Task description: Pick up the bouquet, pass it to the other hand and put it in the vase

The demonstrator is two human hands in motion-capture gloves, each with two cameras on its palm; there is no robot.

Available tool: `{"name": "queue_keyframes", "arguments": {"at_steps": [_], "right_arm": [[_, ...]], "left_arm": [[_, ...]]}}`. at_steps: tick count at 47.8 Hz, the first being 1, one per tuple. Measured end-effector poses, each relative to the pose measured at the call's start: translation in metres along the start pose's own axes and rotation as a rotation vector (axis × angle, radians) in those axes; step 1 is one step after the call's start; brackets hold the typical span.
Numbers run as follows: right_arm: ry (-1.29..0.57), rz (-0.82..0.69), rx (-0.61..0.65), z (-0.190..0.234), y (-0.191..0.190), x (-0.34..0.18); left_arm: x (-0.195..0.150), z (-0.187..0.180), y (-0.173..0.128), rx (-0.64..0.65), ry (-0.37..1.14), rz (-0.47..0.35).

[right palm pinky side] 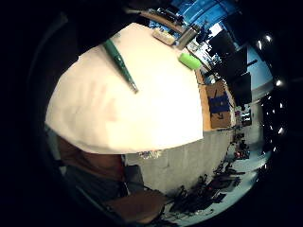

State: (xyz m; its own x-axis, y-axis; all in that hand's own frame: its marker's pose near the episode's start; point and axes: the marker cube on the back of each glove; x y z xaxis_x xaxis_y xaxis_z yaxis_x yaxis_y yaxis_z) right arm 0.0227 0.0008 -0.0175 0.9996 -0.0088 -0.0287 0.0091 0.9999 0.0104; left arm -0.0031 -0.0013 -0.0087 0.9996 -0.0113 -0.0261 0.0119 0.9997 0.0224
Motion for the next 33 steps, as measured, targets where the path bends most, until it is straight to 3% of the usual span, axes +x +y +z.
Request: {"name": "queue_keyframes", "arguments": {"at_steps": [16, 33], "right_arm": [[-0.021, 0.086, -0.026, 0.031, -0.028, 0.068], [-0.139, 0.193, -0.187, 0.140, -0.079, 0.111]], "left_arm": [[-0.008, -0.001, -0.003, 0.058, 0.008, -0.018], [-0.006, -0.018, 0.014, 0.042, 0.041, -0.038]]}}
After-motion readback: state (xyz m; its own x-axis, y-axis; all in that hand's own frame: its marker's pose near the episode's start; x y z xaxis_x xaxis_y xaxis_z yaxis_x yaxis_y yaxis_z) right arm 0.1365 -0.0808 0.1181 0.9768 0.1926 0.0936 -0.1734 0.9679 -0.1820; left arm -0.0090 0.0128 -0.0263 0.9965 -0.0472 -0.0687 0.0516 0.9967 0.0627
